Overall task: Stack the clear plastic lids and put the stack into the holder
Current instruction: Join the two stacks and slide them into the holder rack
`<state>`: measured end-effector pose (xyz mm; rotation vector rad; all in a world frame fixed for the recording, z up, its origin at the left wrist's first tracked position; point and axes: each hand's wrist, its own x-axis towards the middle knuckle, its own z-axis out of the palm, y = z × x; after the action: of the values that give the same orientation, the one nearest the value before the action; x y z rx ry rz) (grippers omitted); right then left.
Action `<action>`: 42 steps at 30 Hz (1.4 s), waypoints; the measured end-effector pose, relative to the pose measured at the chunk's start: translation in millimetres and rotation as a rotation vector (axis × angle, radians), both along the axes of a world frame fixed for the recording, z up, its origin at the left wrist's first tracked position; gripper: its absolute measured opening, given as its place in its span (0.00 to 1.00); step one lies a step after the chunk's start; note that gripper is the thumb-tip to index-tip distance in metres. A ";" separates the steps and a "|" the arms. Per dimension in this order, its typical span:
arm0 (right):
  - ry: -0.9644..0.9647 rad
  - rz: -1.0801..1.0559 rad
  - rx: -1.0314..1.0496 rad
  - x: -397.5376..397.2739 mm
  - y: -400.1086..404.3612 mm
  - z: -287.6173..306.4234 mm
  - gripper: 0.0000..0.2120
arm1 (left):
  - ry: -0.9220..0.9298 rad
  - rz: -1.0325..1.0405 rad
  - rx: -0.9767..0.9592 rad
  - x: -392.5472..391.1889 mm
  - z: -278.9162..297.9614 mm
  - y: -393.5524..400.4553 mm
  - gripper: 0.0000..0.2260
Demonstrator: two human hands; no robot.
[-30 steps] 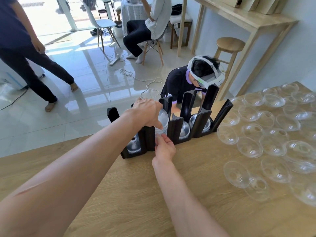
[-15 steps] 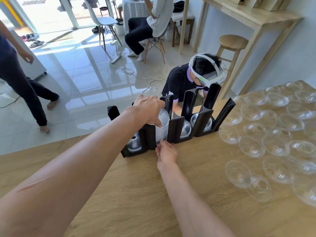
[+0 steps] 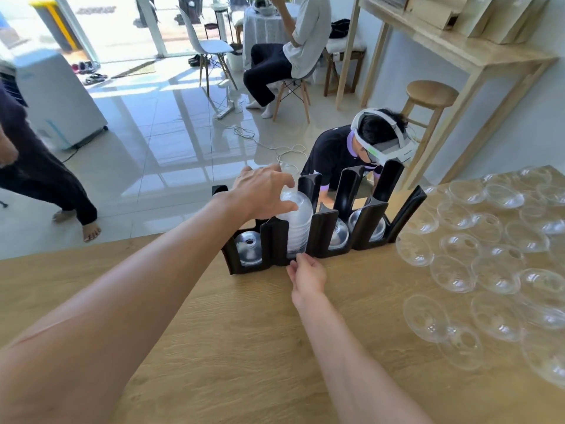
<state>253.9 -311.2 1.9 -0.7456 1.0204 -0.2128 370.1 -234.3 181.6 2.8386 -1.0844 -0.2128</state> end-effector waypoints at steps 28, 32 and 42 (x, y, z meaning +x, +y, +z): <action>-0.099 1.058 -0.459 -45.9 202.8 14.9 0.06 | 0.096 0.480 -0.261 -124.8 -39.6 314.9 0.03; -0.170 1.087 -0.492 -50.2 241.6 14.4 0.04 | 0.127 0.504 -0.266 -136.0 -49.2 356.8 0.09; -0.231 1.404 -0.786 -86.0 283.7 1.0 0.29 | 0.397 0.538 -0.343 -164.7 -98.7 451.1 0.36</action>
<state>168.0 -27.5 2.9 -1.9228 -0.0196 0.5501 205.4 216.8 82.9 2.5047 -0.2372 -0.4626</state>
